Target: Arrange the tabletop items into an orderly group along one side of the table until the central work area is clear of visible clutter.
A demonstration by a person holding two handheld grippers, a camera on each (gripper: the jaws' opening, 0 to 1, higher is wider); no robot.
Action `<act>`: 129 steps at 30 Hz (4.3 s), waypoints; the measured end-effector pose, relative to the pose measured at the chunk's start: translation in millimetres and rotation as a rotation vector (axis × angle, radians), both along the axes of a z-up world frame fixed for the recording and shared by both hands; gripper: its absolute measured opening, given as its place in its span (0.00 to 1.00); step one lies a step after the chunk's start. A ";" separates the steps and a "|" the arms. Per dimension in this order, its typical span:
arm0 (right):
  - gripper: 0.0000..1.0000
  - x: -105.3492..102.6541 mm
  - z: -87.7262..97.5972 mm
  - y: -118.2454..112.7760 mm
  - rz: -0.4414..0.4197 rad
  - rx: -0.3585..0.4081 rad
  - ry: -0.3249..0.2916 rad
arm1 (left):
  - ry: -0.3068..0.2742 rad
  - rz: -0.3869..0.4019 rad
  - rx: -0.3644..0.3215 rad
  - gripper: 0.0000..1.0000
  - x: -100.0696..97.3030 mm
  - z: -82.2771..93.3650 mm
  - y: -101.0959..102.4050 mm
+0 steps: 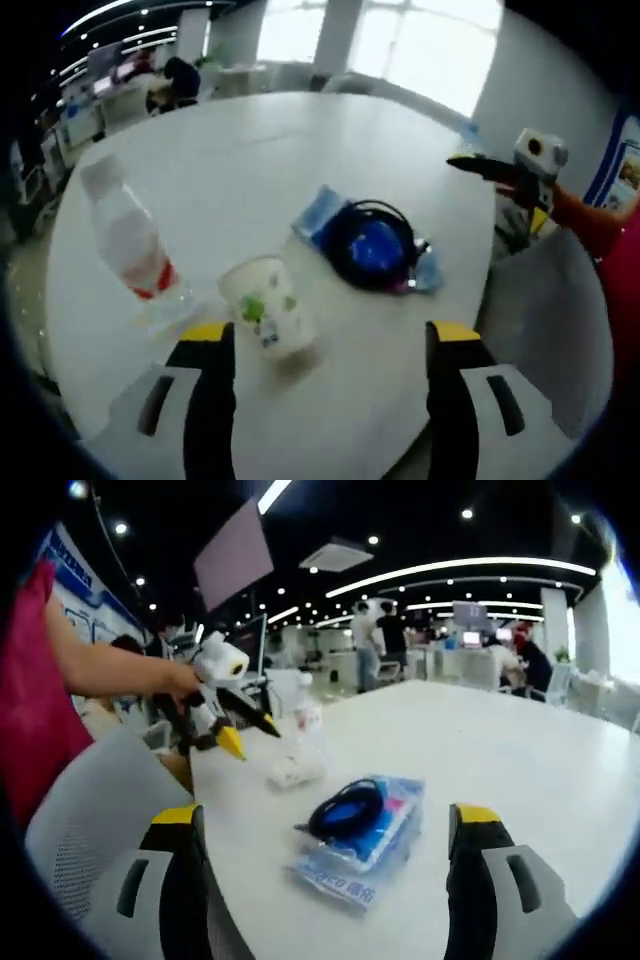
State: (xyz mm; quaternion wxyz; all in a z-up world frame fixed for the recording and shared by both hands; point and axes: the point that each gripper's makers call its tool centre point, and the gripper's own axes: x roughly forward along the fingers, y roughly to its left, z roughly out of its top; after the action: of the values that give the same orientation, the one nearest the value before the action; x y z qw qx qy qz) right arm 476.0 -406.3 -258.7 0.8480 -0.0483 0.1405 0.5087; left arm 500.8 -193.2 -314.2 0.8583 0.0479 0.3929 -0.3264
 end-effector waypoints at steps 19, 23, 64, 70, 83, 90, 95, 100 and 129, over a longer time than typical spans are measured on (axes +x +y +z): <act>1.00 -8.3 3.9 4.0 -0.017 0.070 0.023 | 0.203 0.223 0.168 0.60 42.3 -43.8 11.5; 1.00 -10.4 -1.8 7.8 -0.010 0.061 0.027 | 0.233 0.231 0.166 0.60 44.6 -47.9 7.8; 1.00 -11.3 -15.5 12.9 0.044 -0.019 0.045 | 0.379 0.234 0.251 0.42 51.8 -73.8 16.3; 1.00 -11.2 -13.7 17.1 0.054 -0.023 0.045 | 0.338 0.243 0.219 0.41 54.8 -62.5 13.8; 1.00 -12.0 -7.6 18.6 0.064 -0.041 0.033 | 0.126 0.269 0.064 0.40 67.6 -18.1 -7.2; 1.00 -13.6 -3.6 22.0 0.076 -0.057 0.025 | -0.077 0.288 -0.038 0.39 77.1 20.7 -14.3; 1.00 -15.2 0.2 27.3 0.094 -0.073 0.018 | -0.238 0.298 -0.065 0.39 83.1 39.7 -12.4; 1.00 -14.4 4.0 30.6 0.099 -0.079 0.011 | -0.344 0.363 -0.146 0.38 90.3 53.1 -5.8; 0.99 -4.0 1.3 21.3 0.069 -0.084 0.030 | -0.634 0.531 -0.046 0.39 127.2 -1.6 8.8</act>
State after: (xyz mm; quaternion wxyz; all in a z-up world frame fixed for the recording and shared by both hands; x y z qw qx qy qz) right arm 472.0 -385.0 -257.3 0.8250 -0.0812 0.1725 0.5320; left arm 628.0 -184.4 -315.8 0.9921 0.0238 0.1004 -0.0717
